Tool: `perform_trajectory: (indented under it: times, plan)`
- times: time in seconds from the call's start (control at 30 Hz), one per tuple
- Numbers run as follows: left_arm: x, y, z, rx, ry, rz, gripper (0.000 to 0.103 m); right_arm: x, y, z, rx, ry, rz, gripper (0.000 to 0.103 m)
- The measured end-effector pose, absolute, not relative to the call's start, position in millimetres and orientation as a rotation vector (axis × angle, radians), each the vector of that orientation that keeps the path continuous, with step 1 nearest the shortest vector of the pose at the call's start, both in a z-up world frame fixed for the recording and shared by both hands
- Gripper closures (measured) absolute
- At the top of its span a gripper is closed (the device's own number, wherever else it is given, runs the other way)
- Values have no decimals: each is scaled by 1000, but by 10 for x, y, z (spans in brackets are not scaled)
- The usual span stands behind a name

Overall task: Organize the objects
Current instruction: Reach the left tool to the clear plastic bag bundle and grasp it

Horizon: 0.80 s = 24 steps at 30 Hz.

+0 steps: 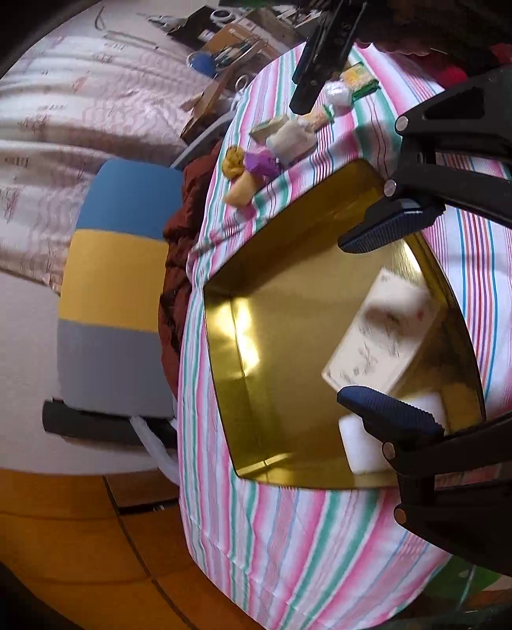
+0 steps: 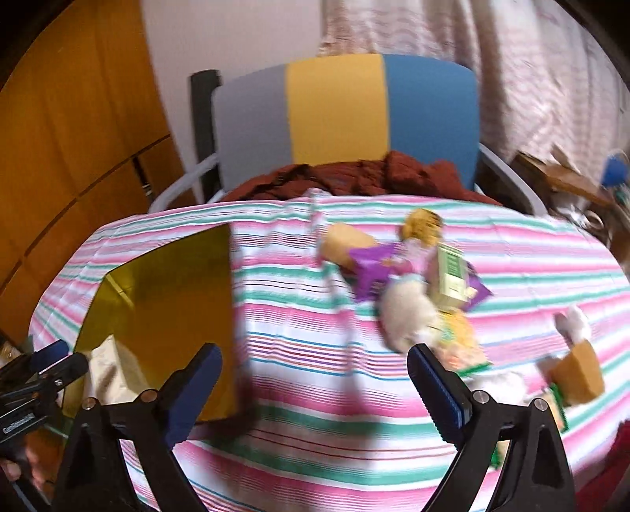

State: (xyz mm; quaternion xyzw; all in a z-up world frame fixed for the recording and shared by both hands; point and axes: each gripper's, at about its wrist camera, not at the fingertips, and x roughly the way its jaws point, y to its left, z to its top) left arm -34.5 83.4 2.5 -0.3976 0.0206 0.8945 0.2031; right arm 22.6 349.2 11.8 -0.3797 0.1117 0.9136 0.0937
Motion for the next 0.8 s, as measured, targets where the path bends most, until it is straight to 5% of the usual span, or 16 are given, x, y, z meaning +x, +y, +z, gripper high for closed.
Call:
perform_trajectory:
  times: [0.5,0.8]
  plan:
    - [-103,1954,102,-1019,240,2186,32,1092,5371,225,-921,676,2265,0]
    - [84,2776,-18,-992,343,1942,38,1460,5951,-90,-773,1105,2133,0]
